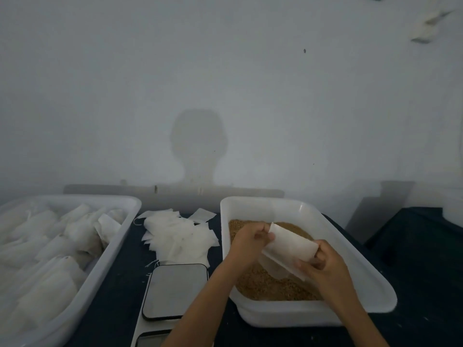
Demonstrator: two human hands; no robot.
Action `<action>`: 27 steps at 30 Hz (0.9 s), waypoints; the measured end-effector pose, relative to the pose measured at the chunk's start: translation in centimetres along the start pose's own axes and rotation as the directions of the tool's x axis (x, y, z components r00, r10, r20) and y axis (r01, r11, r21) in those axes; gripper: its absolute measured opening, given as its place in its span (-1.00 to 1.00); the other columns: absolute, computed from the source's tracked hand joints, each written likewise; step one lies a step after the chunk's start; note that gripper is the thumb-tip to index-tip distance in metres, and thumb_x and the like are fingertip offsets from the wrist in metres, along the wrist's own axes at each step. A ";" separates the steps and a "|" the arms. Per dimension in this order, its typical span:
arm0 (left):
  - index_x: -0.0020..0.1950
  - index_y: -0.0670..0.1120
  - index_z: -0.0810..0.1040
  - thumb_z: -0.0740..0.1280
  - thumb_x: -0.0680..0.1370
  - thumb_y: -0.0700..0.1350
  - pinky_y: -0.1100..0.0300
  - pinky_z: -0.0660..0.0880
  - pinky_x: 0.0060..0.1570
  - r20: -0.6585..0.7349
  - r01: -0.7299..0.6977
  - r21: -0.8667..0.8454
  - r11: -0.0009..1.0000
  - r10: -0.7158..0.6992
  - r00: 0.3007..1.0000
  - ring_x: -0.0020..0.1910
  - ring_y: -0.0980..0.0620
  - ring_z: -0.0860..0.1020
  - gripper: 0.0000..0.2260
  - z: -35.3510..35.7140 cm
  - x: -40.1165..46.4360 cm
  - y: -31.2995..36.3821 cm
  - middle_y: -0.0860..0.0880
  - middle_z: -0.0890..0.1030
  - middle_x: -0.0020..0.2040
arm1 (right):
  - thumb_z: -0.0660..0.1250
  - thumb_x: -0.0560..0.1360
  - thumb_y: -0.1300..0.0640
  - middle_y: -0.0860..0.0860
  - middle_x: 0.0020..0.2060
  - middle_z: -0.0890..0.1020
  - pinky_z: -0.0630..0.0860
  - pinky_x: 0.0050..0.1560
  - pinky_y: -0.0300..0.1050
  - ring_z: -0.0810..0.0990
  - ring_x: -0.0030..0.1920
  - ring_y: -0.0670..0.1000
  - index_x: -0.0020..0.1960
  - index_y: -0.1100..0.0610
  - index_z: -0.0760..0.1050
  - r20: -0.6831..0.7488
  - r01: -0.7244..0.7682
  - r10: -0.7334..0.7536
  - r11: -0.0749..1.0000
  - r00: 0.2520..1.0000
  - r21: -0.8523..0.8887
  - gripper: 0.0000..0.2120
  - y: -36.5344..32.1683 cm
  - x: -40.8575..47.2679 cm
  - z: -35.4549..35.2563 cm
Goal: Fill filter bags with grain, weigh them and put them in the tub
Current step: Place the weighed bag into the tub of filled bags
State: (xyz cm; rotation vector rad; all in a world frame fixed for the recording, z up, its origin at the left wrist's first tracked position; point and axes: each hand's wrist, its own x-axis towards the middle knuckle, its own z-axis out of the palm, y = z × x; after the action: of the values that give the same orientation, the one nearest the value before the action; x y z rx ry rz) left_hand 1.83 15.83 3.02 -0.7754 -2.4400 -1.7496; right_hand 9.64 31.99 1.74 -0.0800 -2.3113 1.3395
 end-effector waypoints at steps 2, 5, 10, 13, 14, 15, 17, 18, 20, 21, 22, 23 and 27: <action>-0.31 -0.12 0.29 0.27 0.56 -0.21 0.32 0.23 -0.31 0.055 -0.065 0.040 0.997 0.063 0.997 -0.38 0.17 0.28 -0.73 -0.2 0.3 0.4 0.05 0.29 -0.38 | 0.51 0.34 0.20 -0.08 -0.23 0.61 0.48 -0.39 -0.27 0.59 -0.24 -0.08 -0.11 0.03 0.47 0.084 -0.053 0.055 0.998 0.995 -0.032 -0.75 0.1 0.2 -0.1; -0.28 -0.14 0.31 0.27 0.56 -0.21 0.35 0.19 -0.34 0.161 -0.168 0.149 0.974 0.143 0.977 -0.37 0.18 0.25 -0.76 -0.7 0.7 0.9 0.04 0.31 -0.36 | 0.52 0.32 0.17 -0.09 -0.26 0.65 0.47 -0.35 -0.30 0.60 -0.28 -0.13 -0.09 0.01 0.51 0.224 -0.110 0.119 0.993 0.967 -0.050 -0.74 -0.1 0.6 -0.1; -0.26 -0.09 0.41 0.28 0.54 -0.25 0.19 0.28 -0.19 0.409 -0.382 0.419 0.824 0.204 0.889 -0.22 0.06 0.39 -0.81 -1.8 1.2 2.6 -0.02 0.46 -0.25 | 0.52 0.34 0.15 -0.16 -0.12 0.66 0.49 -0.30 -0.38 0.62 -0.15 -0.23 -0.01 -0.03 0.56 0.315 -0.160 0.150 0.987 0.937 0.005 -0.73 -1.1 1.8 0.7; -0.21 -0.11 0.44 0.27 0.56 -0.22 0.18 0.30 -0.16 0.465 -0.428 0.463 0.776 0.198 0.863 -0.18 0.03 0.41 -0.86 -2.4 1.2 3.2 -0.03 0.47 -0.19 | 0.49 0.36 0.23 -0.01 -0.19 0.69 0.48 -0.37 -0.39 0.65 -0.24 -0.14 -0.11 0.17 0.60 0.310 -0.176 0.152 0.983 0.938 0.050 -0.86 -1.5 2.2 1.3; -0.18 -0.12 0.44 0.26 0.57 -0.20 0.14 0.32 -0.13 0.464 -0.426 0.465 0.776 0.196 0.864 -0.17 0.00 0.42 -0.87 -2.7 1.1 3.1 -0.03 0.46 -0.17 | 0.48 0.36 0.25 0.03 -0.22 0.69 0.49 -0.37 -0.36 0.65 -0.26 -0.10 -0.13 0.23 0.60 0.292 -0.170 0.145 0.984 0.945 0.062 -0.89 -1.7 2.2 1.5; -0.14 -0.14 0.44 0.24 0.58 -0.18 0.13 0.35 -0.09 0.439 -0.410 0.448 0.795 0.205 0.875 -0.14 -0.01 0.44 -0.90 -2.8 0.9 2.8 -0.03 0.46 -0.13 | 0.48 0.37 0.26 0.07 -0.24 0.69 0.50 -0.35 -0.31 0.64 -0.27 -0.06 -0.16 0.28 0.58 0.260 -0.162 0.135 0.983 0.956 0.086 -0.89 -1.9 2.2 1.7; 0.01 -0.11 0.44 0.26 0.58 -0.14 0.18 0.41 -0.03 0.261 -0.311 0.323 0.894 0.231 0.937 -0.07 0.07 0.47 -0.94 -3.1 0.2 2.1 0.01 0.48 -0.04 | 0.46 0.38 0.28 0.10 -0.28 0.67 0.48 -0.31 -0.21 0.60 -0.25 0.01 -0.23 0.30 0.54 0.170 -0.157 0.127 0.972 0.977 0.173 -0.89 -2.5 2.1 2.1; 0.07 -0.07 0.41 0.29 0.56 -0.12 0.25 0.45 -0.02 0.126 -0.223 0.195 0.955 0.201 0.971 -0.04 0.13 0.50 -0.88 -3.3 -0.3 1.6 0.03 0.50 0.01 | 0.45 0.39 0.29 0.13 -0.28 0.66 0.47 -0.30 -0.15 0.59 -0.25 0.04 -0.25 0.28 0.52 0.131 -0.156 0.129 0.961 0.983 0.229 -0.88 -2.9 1.9 2.4; 0.13 -0.03 0.37 0.37 0.52 -0.11 0.35 0.50 -0.09 -0.058 -0.087 -0.100 0.991 0.082 0.995 -0.06 0.25 0.54 -0.75 -3.8 -1.5 0.6 0.07 0.53 0.02 | 0.42 0.41 0.31 0.21 -0.29 0.64 0.45 -0.26 -0.04 0.56 -0.26 0.10 -0.27 0.26 0.50 0.077 -0.152 0.133 0.927 0.988 0.344 -0.87 -3.8 1.6 3.2; 0.10 -0.05 0.40 0.40 0.50 -0.12 0.37 0.51 -0.14 -0.097 -0.060 -0.176 0.983 0.044 0.994 -0.11 0.29 0.55 -0.75 -4.0 -2.1 0.2 0.07 0.54 -0.01 | 0.42 0.42 0.30 0.20 -0.32 0.62 0.45 -0.27 -0.04 0.55 -0.27 0.11 -0.27 0.25 0.49 0.053 -0.146 0.136 0.912 0.989 0.384 -0.86 -4.3 1.3 3.8; 0.05 -0.07 0.44 0.40 0.49 -0.14 0.37 0.51 -0.17 -0.125 -0.057 -0.192 0.980 0.033 0.992 -0.14 0.28 0.57 -0.80 -4.2 -2.7 -0.3 0.07 0.56 -0.05 | 0.41 0.42 0.29 0.16 -0.34 0.62 0.45 -0.29 -0.06 0.55 -0.28 0.10 -0.27 0.23 0.48 0.030 -0.135 0.135 0.900 0.990 0.414 -0.85 -4.8 1.1 4.4; -0.02 -0.09 0.48 0.40 0.49 -0.16 0.35 0.52 -0.17 -0.161 -0.072 -0.193 0.979 0.040 0.986 -0.14 0.22 0.58 -0.86 -4.5 -3.4 -0.8 0.05 0.58 -0.09 | 0.41 0.43 0.28 0.13 -0.35 0.61 0.46 -0.32 -0.08 0.55 -0.28 0.08 -0.26 0.23 0.48 0.013 -0.127 0.135 0.889 0.991 0.439 -0.86 -5.4 0.8 5.2; -0.22 -0.13 0.53 0.34 0.52 -0.25 0.27 0.48 -0.21 -0.361 -0.160 -0.235 0.959 0.067 0.930 -0.25 0.12 0.55 -0.88 -6.4 -5.8 -1.2 0.03 0.58 -0.26 | 0.43 0.41 0.24 0.04 -0.32 0.63 0.52 -0.22 0.02 0.58 -0.22 0.07 -0.23 0.19 0.49 0.021 -0.143 0.155 0.833 0.988 0.535 -0.88 -7.7 -0.4 8.9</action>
State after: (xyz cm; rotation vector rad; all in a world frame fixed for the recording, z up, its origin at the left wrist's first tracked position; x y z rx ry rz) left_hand 4.80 7.71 2.48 -0.5479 -1.9255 -1.9885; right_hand 7.65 20.68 4.32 -0.0958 -1.8553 2.0060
